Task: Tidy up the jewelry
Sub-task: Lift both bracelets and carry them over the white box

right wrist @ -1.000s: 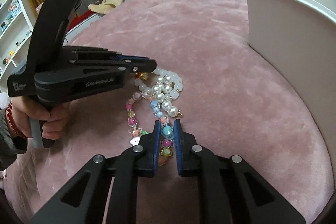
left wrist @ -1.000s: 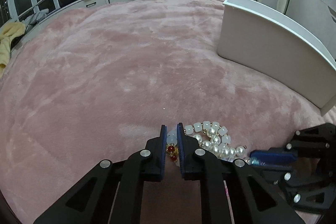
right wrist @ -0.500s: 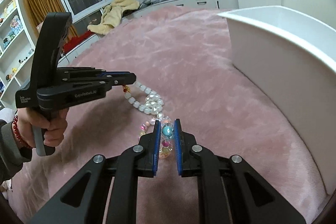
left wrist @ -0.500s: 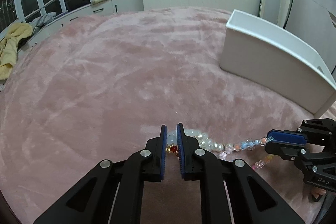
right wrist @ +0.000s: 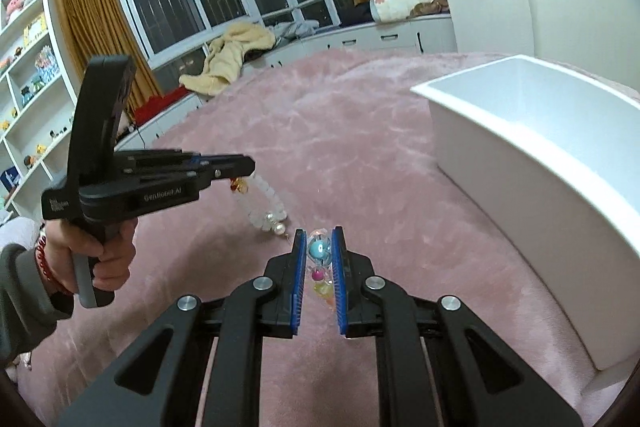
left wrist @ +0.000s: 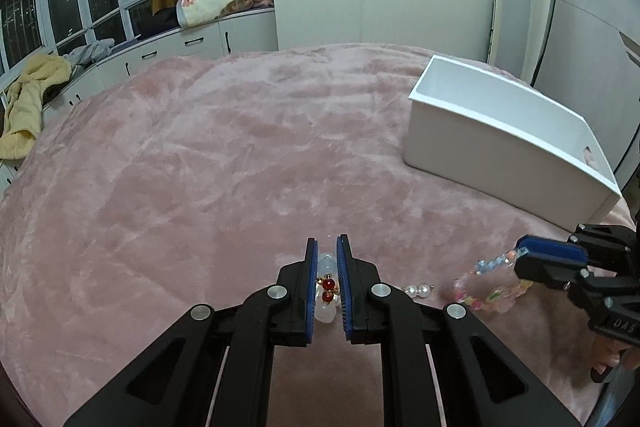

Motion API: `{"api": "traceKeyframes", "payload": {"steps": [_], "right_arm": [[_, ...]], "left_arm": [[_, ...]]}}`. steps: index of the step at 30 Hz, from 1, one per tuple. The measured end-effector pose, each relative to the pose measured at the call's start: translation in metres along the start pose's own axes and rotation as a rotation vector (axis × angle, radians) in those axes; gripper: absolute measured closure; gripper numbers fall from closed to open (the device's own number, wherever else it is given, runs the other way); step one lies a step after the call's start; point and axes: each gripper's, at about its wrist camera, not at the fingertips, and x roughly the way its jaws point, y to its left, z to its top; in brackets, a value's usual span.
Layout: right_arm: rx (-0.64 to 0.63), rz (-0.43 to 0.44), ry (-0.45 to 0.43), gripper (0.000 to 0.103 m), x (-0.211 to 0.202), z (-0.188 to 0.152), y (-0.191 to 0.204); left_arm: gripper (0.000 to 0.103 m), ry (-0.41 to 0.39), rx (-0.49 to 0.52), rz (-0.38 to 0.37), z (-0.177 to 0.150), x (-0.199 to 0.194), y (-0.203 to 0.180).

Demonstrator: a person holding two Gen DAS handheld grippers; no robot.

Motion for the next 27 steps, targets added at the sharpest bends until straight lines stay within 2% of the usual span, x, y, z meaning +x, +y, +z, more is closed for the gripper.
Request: {"api": "traceKeyframes", "payload": {"steps": [15, 27], "right_arm": [[0.025, 0.013, -0.099, 0.09, -0.044, 0.016, -0.005], [0.037, 0.02, -0.167, 0.09, -0.072, 0.041, -0.016]], "left_arm": [[0.088, -0.049, 0.032, -0.002, 0.017, -0.036, -0.016], [0.088, -0.086, 0.066, -0.026, 0.043, -0.048, -0.042]]}}
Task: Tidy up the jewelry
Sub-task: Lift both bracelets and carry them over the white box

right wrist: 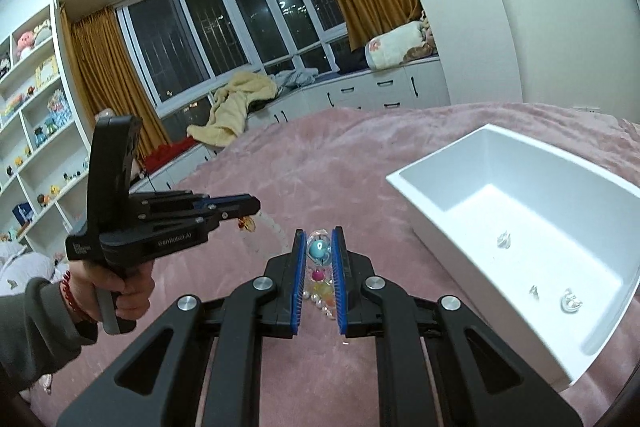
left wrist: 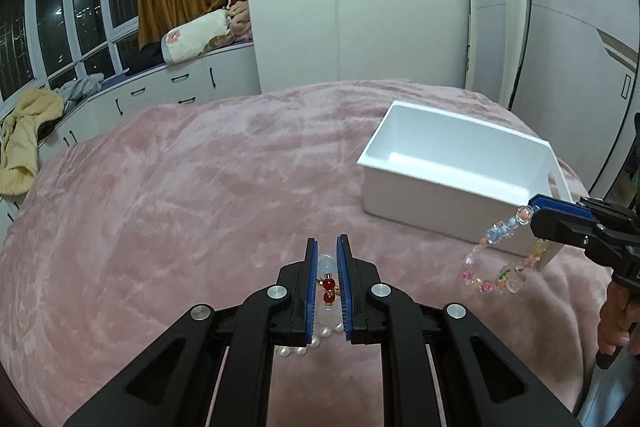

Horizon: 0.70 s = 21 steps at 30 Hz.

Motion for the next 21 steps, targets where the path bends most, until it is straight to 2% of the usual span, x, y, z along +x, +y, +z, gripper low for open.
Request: {"api": "traceKeyframes", "payload": {"steps": [10, 21], "right_arm": [[0.008, -0.041, -0.018, 0.09, -0.012, 0.012, -0.014], [-0.009, -0.161, -0.009, 0.09, -0.034, 0.026, -0.037]], "left_arm": [[0.088, -0.034, 0.037, -0.042, 0.029, 0.001, -0.028], [0.088, -0.052, 0.076, -0.085, 0.056, 0.012, -0.06]]}}
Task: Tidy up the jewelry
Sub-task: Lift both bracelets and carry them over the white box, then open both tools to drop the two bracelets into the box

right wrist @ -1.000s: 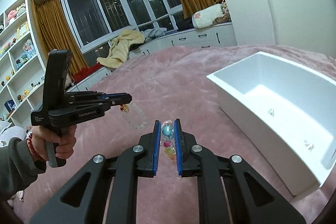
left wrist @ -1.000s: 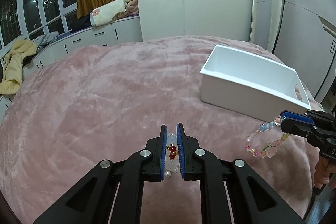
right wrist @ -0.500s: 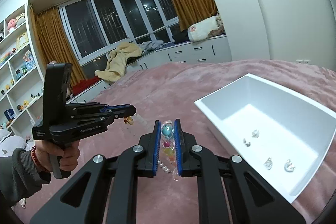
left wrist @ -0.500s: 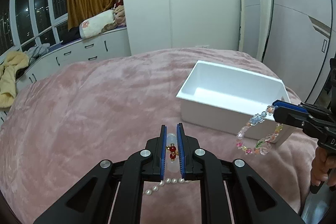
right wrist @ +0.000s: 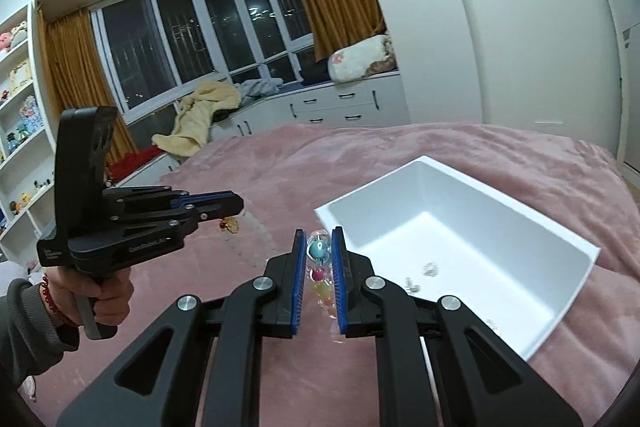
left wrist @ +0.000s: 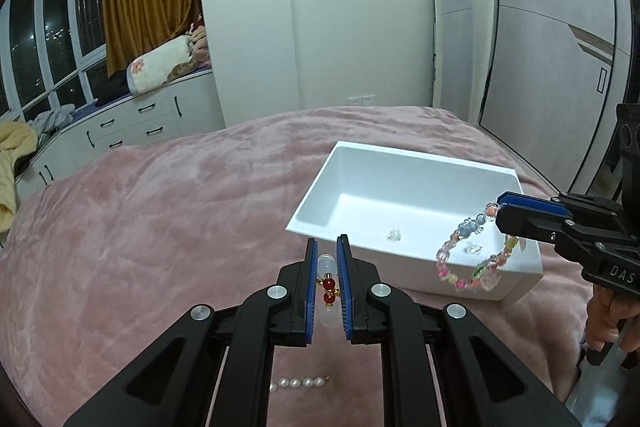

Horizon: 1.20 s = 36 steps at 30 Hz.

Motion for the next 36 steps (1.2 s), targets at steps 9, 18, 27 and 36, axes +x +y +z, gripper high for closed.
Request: {"api": "traceKeyframes", "payload": {"steps": [9, 18, 27, 36], "right_arm": [[0.007, -0.089, 0.014, 0.09, -0.012, 0.0, -0.028], [0.027, -0.142, 0.016, 0.09, -0.016, 0.0, -0.057], [0.091, -0.142, 0.012, 0.09, -0.011, -0.011, -0.087], [0.131, -0.128, 0.02, 0.09, 0.009, -0.025, -0.106]], "left_arm": [[0.088, -0.004, 0.032, -0.029, 0.015, 0.016, -0.024], [0.088, 0.01, 0.061, -0.048, 0.028, 0.039, -0.046], [0.088, 0.03, 0.102, -0.068, 0.041, 0.067, -0.072], [0.088, 0.061, 0.142, -0.068, 0.058, 0.103, -0.092]]}}
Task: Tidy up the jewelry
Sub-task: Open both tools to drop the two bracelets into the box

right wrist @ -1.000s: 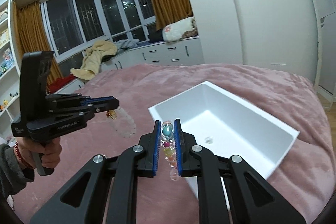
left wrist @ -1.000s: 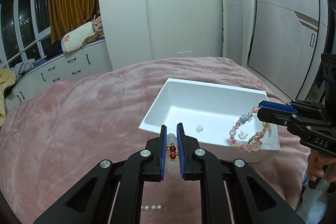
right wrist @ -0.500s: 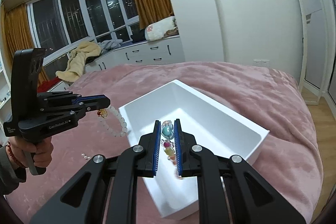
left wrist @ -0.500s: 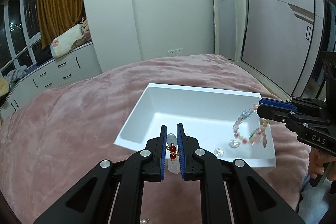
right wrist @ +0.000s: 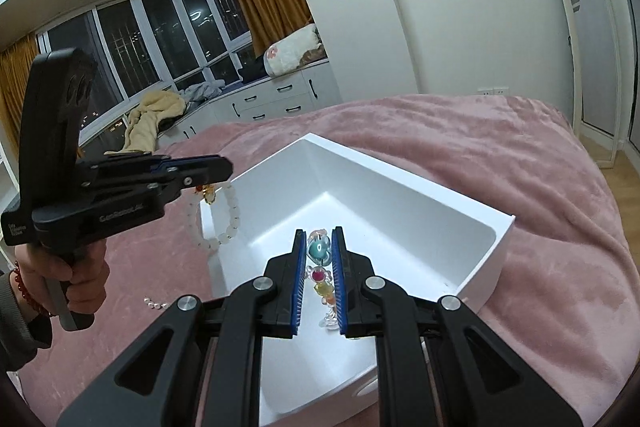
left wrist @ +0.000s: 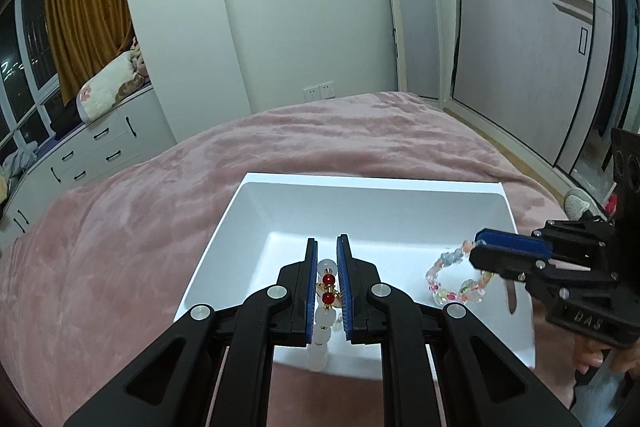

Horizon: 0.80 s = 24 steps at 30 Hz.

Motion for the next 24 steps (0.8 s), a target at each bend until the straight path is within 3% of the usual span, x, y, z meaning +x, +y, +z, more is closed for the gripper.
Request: {"api": "traceKeyframes", "payload": {"steps": [15, 16, 17, 19, 21, 23, 24], "right_arm": [[-0.031, 0.007, -0.025, 0.087, 0.015, -0.009, -0.003], [-0.039, 0.005, -0.031, 0.077, 0.014, -0.01, -0.001], [-0.045, -0.008, -0.036, 0.047, 0.014, -0.01, 0.001], [-0.042, -0.028, -0.064, 0.02, 0.01, -0.012, 0.003], [-0.024, -0.012, -0.069, 0.018, 0.007, -0.013, 0.003], [-0.02, -0.022, -0.079, 0.009, 0.005, -0.014, 0.004], [-0.027, -0.025, -0.083, 0.009, 0.003, -0.014, 0.007]], "left_arm": [[0.087, 0.076, 0.008, 0.001, 0.001, 0.06, -0.014], [0.083, 0.076, 0.004, 0.0, 0.0, 0.061, -0.013], [0.074, 0.075, 0.002, 0.003, -0.001, 0.06, -0.013], [0.061, 0.063, -0.001, 0.016, -0.004, 0.056, -0.012], [0.048, 0.047, -0.021, 0.023, -0.007, 0.049, -0.008], [0.031, 0.032, -0.051, 0.026, -0.011, 0.039, 0.0], [0.029, 0.023, -0.061, 0.034, -0.013, 0.033, 0.004]]}}
